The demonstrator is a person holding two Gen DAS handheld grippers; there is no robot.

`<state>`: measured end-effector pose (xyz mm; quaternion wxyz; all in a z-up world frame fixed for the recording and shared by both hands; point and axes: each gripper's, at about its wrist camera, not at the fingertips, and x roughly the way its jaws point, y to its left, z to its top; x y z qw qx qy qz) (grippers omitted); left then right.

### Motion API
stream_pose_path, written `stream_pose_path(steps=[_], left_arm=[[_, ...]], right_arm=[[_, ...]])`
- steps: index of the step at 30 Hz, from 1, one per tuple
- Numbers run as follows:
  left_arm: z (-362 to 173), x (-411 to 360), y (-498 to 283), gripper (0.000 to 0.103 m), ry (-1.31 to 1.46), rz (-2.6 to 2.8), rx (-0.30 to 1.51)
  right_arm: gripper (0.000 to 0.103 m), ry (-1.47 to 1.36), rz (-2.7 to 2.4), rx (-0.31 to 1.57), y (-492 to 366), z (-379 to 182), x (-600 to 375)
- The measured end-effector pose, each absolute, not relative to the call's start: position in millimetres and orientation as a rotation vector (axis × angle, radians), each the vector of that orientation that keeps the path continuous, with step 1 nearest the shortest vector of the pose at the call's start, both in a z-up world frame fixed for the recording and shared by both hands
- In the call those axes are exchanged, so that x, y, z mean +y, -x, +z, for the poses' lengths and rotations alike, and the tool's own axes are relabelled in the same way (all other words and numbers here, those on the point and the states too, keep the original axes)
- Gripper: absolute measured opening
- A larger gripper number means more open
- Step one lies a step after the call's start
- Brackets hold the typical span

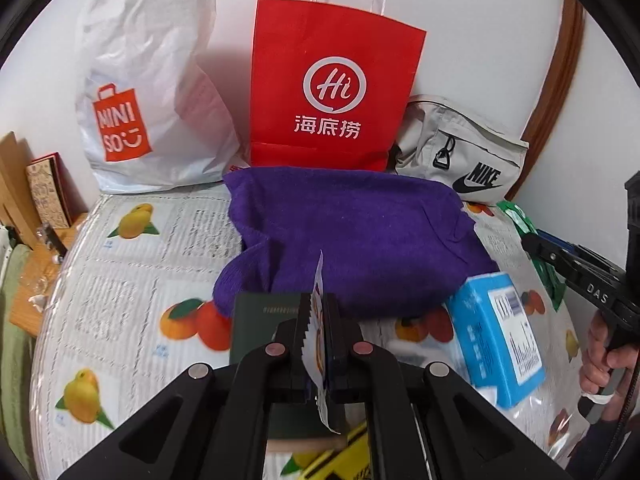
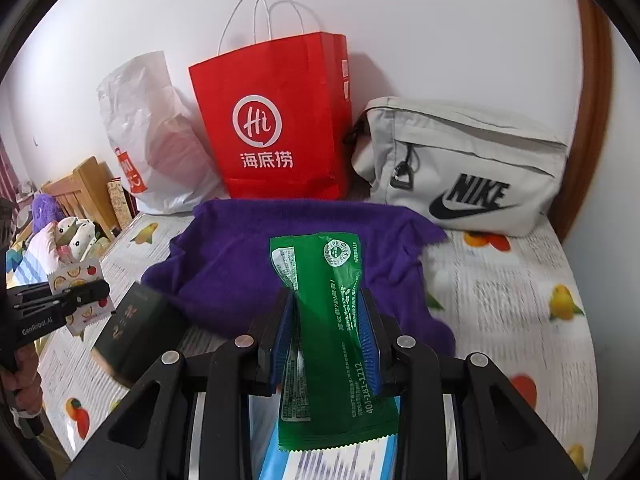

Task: Organize soft objects
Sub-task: 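Carry the sachet and green packet over the purple towel with both tools, then open both tools to drop the sachet and green packet onto the towel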

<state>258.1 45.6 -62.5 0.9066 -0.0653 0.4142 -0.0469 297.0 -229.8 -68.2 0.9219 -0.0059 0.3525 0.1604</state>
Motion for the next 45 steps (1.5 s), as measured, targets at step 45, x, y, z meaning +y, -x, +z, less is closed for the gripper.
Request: stream_pose_path(steps=[45], left_arm=[[-132.2,47.2,-428.3,0.005,0.22,-0.094,1.025]], right_arm=[[0.038,0.009,0.319,0.975,-422.1,-153.0,-224.9]])
